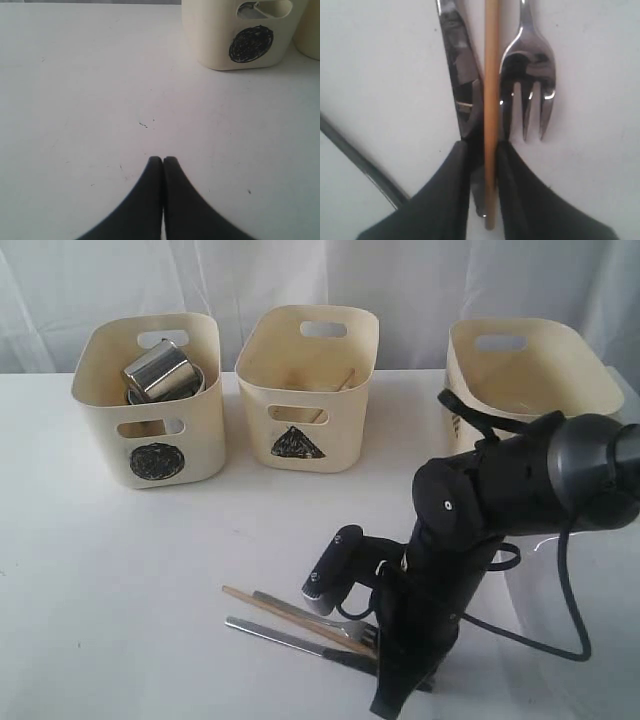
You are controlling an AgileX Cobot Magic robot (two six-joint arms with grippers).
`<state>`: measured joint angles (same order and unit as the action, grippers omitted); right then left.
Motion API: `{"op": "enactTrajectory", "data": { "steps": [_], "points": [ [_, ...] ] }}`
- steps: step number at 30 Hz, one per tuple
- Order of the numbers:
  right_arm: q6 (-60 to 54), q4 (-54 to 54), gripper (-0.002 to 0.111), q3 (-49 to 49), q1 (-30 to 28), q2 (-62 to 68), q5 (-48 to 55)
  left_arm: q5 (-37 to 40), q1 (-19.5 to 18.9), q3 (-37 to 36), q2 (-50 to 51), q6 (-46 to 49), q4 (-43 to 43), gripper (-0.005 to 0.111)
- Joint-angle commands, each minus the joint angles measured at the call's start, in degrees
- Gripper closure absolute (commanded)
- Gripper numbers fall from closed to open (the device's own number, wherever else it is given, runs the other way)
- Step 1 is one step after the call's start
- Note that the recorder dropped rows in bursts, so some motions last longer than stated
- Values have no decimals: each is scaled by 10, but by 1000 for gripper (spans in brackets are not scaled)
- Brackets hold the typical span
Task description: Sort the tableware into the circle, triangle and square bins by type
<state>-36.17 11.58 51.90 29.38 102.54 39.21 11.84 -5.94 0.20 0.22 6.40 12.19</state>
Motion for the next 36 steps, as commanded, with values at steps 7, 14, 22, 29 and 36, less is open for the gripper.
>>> {"op": "enactTrajectory", "data": {
  "steps": [7,14,22,29,36],
  "points": [
    [3,-2,108,-6,2,-6,25,-1,4,-2,-2,0,1,107],
    [3,-2,108,-5,2,-55,29,-1,4,-2,-2,0,1,107],
    [30,-2,108,6,2,-110,26,-1,4,-2,-2,0,1,107],
    [256,-58,108,147,-8,-139,-248,-1,4,-2,-2,0,1,107],
    [429,-58,108,314,-79,31,-303,-1,4,-2,-2,0,1,107]
  ]
}}
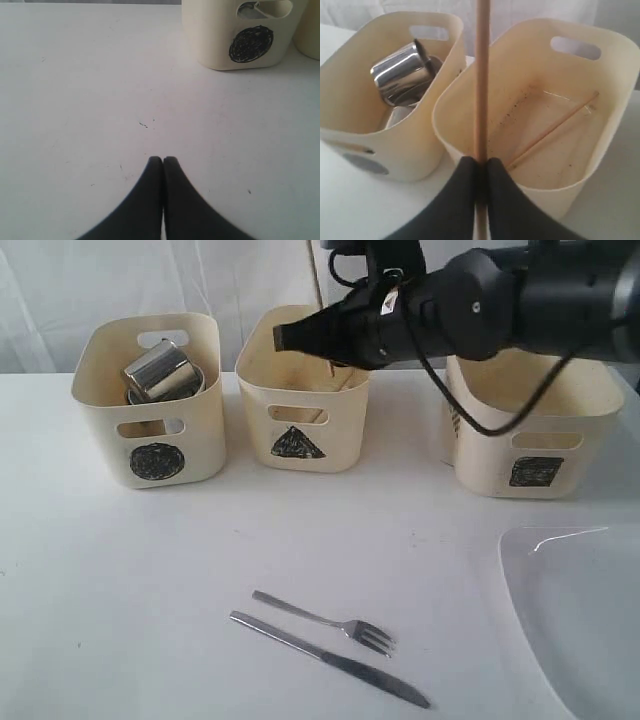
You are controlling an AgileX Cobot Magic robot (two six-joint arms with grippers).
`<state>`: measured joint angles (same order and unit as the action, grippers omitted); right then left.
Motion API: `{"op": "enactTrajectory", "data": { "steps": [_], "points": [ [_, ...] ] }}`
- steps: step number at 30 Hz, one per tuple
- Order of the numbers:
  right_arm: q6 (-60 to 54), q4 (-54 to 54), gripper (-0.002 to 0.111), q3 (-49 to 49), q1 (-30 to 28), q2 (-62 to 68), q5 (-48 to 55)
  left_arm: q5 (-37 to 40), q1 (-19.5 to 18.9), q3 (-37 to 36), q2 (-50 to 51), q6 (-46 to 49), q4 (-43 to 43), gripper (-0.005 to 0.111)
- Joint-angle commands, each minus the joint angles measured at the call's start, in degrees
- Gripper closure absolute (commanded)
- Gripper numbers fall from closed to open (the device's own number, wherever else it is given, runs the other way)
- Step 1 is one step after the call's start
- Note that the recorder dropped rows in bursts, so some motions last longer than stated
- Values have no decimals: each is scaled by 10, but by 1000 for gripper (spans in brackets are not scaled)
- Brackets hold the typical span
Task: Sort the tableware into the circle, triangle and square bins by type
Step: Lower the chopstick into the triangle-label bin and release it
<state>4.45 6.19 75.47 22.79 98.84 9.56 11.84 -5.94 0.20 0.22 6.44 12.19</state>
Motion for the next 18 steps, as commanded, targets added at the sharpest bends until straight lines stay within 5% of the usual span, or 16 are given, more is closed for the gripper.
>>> {"op": "enactTrajectory", "data": {
  "steps": [1,13,18],
  "points": [
    [23,-5,108,96,-15,84,-9,-1,4,-2,-2,-1,1,107],
    [-34,-14,108,184,-20,200,-61,-1,4,-2,-2,-1,1,107],
    [-32,-14,96,185,-28,206,-60,-1,4,-2,-2,-1,1,107]
  ]
}}
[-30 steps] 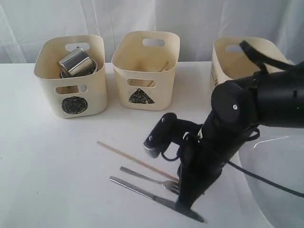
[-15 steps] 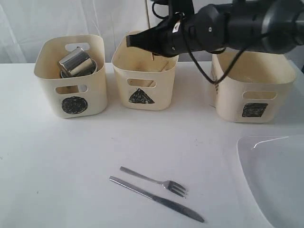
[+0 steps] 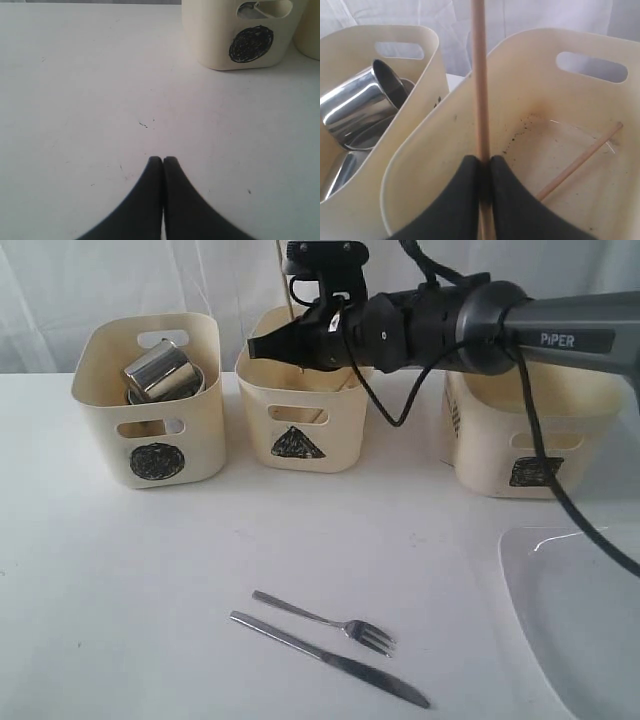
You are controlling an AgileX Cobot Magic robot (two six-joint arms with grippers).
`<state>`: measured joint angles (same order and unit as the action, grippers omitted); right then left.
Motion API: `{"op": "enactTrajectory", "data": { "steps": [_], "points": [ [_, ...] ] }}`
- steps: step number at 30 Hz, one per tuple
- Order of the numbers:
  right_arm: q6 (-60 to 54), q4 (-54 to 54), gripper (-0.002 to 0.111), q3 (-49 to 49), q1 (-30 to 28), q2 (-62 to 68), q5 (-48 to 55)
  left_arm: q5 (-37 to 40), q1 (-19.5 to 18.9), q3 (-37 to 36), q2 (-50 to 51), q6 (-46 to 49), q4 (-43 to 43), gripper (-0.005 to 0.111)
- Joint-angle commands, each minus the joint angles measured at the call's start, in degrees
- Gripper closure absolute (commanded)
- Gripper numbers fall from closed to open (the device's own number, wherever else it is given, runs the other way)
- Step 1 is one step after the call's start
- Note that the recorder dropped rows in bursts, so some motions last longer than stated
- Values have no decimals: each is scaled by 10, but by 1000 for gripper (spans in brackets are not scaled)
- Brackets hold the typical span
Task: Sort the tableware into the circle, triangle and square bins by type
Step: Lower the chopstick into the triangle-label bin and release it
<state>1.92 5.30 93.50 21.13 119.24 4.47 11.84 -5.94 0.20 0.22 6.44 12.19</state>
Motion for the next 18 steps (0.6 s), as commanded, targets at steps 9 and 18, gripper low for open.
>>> {"op": "enactTrajectory", "data": {
  "steps": [9,18],
  "points": [
    [-7,-5,80,5,-18,-7,15,-1,4,-2,-2,-1,1,107],
    [-9,-53,80,6,-18,-85,234,-1,4,-2,-2,-1,1,107]
  ]
}}
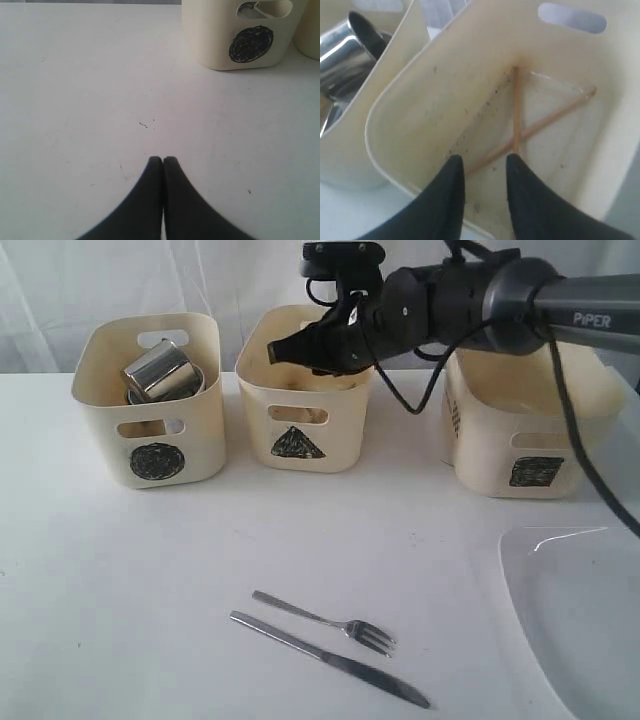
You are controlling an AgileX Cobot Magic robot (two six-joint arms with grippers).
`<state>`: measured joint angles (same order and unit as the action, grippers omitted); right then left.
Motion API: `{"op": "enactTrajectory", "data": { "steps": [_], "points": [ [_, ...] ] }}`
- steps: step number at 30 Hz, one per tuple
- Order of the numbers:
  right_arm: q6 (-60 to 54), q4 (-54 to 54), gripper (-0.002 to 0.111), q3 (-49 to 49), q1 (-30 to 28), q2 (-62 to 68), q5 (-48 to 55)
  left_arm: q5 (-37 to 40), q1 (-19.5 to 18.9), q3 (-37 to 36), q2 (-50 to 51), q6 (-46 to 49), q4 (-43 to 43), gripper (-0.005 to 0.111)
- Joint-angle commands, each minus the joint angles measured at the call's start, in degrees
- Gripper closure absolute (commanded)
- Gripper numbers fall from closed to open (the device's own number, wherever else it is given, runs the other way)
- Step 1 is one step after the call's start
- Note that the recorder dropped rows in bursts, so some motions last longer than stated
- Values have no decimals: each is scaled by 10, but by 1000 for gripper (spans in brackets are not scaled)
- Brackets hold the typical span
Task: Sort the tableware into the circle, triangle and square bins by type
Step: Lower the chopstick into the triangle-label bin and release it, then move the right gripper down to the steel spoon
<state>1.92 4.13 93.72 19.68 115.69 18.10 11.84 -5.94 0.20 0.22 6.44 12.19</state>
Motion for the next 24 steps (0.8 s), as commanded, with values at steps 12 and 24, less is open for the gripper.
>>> {"op": "enactTrajectory", "data": {
  "steps": [12,24],
  "points": [
    [-379,118,80,-31,7,-126,519,-1,4,-2,-2,-1,1,107],
    [-523,49,80,-191,199,-120,477,-1,4,-2,-2,-1,1,107]
  ]
}}
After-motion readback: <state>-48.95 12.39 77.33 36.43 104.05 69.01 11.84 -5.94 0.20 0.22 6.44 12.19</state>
